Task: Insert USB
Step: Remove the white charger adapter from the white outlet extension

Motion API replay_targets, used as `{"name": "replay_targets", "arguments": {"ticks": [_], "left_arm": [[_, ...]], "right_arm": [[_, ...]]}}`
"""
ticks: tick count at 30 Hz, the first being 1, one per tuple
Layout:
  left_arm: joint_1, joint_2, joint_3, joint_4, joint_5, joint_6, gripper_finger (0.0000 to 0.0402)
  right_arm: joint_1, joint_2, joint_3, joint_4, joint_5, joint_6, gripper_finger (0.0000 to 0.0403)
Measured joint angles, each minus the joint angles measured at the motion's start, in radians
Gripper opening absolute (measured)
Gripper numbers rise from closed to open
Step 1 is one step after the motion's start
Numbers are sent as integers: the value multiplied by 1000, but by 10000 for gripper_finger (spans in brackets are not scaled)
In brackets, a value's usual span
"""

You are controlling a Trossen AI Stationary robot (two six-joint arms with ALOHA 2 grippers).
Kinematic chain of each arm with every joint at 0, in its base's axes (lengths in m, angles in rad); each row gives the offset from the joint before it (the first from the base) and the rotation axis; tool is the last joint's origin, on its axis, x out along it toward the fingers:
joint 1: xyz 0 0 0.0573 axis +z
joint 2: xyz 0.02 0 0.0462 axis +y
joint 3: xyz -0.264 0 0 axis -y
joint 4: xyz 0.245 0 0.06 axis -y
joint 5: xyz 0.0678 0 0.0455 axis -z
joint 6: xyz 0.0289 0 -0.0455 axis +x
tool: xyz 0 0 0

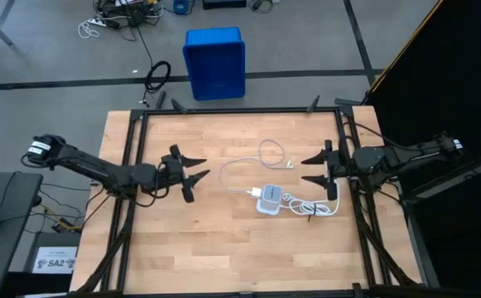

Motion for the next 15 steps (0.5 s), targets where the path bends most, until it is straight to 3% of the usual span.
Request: {"name": "replay_targets", "arguments": {"ticks": [7,12,15], "left_arm": [[-1,0,-44,51,1,-23,157],[-2,0,-37,53,11,-22,156],[-2,0,-37,51,13,-16,156]], "right_arm": [[0,-13,0,-33,0,-31,200],[0,-172,-3,-165,68,-11,191],[0,-281,-31,-149,113,-29,188]]}}
